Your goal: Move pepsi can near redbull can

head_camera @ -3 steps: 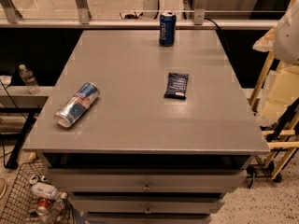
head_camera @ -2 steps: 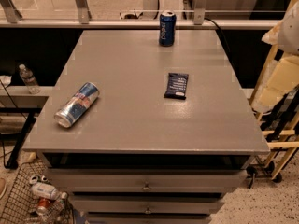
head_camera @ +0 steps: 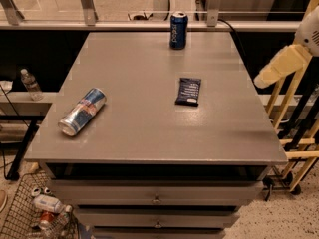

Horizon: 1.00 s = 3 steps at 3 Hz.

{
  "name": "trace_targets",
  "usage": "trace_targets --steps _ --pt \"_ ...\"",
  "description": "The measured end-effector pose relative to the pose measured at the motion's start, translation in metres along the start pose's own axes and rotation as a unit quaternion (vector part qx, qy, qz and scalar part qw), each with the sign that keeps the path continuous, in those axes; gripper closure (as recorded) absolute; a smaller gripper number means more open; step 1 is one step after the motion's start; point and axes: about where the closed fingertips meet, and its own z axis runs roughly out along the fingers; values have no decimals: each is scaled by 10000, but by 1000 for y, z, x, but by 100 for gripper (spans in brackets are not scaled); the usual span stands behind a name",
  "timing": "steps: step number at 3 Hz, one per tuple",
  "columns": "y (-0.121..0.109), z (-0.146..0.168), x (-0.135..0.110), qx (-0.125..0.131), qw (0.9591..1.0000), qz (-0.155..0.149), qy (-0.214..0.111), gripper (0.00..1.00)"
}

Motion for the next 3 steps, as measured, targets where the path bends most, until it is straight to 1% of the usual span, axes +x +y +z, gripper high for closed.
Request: trace_targets --steps 1,2,3 --pt "-13 -1 -18 263 9984 379 -328 0" --pt "-13 1 -19 236 9985 378 -325 0" --pt "-10 63 -100 -154 9960 417 -774 0"
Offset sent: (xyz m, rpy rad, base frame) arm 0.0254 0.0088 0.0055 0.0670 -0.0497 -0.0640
